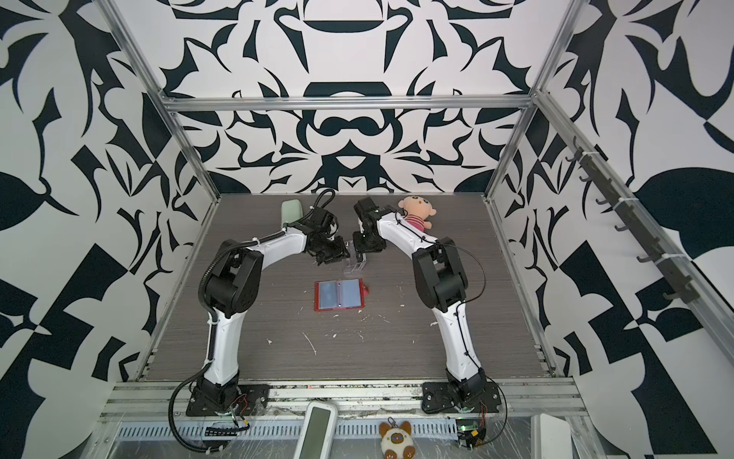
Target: Put the credit cards into the card holder
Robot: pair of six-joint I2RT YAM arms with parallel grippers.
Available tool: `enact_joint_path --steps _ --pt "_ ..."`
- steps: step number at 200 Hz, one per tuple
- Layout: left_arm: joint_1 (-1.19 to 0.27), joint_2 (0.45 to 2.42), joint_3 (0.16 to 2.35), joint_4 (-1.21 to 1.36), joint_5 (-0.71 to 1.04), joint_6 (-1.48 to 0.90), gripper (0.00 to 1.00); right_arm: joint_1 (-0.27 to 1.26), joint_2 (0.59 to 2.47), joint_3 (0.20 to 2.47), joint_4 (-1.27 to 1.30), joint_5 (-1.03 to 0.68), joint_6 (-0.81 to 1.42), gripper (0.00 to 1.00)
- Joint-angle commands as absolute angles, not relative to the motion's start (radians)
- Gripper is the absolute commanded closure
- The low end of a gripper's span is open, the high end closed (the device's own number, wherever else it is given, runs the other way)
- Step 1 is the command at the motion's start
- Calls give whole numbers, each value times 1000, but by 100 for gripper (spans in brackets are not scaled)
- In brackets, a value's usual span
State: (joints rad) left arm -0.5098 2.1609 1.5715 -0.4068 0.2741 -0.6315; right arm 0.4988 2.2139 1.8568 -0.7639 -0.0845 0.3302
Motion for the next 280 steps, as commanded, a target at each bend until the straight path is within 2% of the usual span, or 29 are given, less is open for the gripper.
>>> enact_joint_path --steps 1,133,280 --pt "-505 2188 1588 -486 255 -621 63 498 2204 1898 -807 -51 312 59" --pt "-505 2186 1581 -491 241 -627 63 507 2169 1931 -877 40 293 62" --pt "-505 2192 1584 -493 241 -629 63 517 2126 1943 -901 67 284 65"
